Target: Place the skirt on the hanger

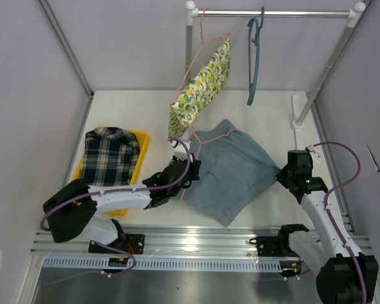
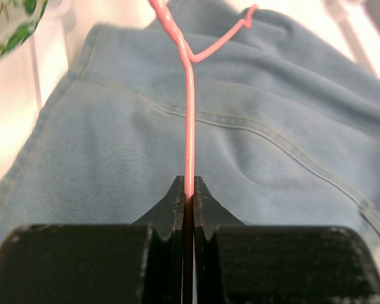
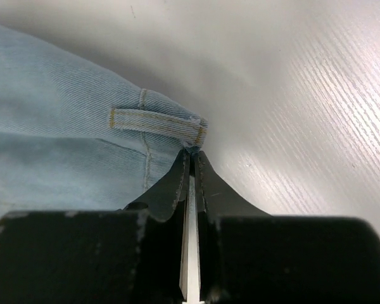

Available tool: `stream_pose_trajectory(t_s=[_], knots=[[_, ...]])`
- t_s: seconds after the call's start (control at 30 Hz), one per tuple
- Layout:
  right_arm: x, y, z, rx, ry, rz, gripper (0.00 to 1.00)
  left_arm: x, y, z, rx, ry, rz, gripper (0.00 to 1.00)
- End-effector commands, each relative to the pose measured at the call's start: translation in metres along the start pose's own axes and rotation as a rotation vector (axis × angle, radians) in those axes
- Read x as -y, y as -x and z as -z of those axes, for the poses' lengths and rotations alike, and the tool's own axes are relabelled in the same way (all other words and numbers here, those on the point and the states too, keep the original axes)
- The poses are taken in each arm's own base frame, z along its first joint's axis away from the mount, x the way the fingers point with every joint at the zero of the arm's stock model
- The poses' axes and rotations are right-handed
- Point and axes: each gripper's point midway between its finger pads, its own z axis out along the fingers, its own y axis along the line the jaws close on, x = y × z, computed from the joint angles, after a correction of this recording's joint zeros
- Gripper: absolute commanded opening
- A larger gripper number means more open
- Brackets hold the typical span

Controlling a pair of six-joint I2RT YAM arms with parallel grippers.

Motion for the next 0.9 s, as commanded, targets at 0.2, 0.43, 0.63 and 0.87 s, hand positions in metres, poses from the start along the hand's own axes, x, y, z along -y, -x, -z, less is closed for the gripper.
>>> stream_pose_trajectory(t_s=[0.2,0.43,0.63,0.87], knots=[[-0.021,0.02,-0.014,0.024,0.084,0.019,0.09,0.056,0.099,0.063,0.198,-0.198,-0.067,0.0],[-0.049,0.016,-0.023,-0.041,0.193,0.026,0.12,0.083,0.15,0.1,0.209,-0.252,-0.123,0.0],[-0.063,0.017,-0.027,-0.076,0.236,0.059,0.18,0.099,0.16,0.111,0.174,-0.276,-0.163,0.0],[-0.082,0.034,-0.006,-0.04,0.287,0.12,0.61,0.103,0.209,0.115,0.202,-0.183,-0.184,0.0]])
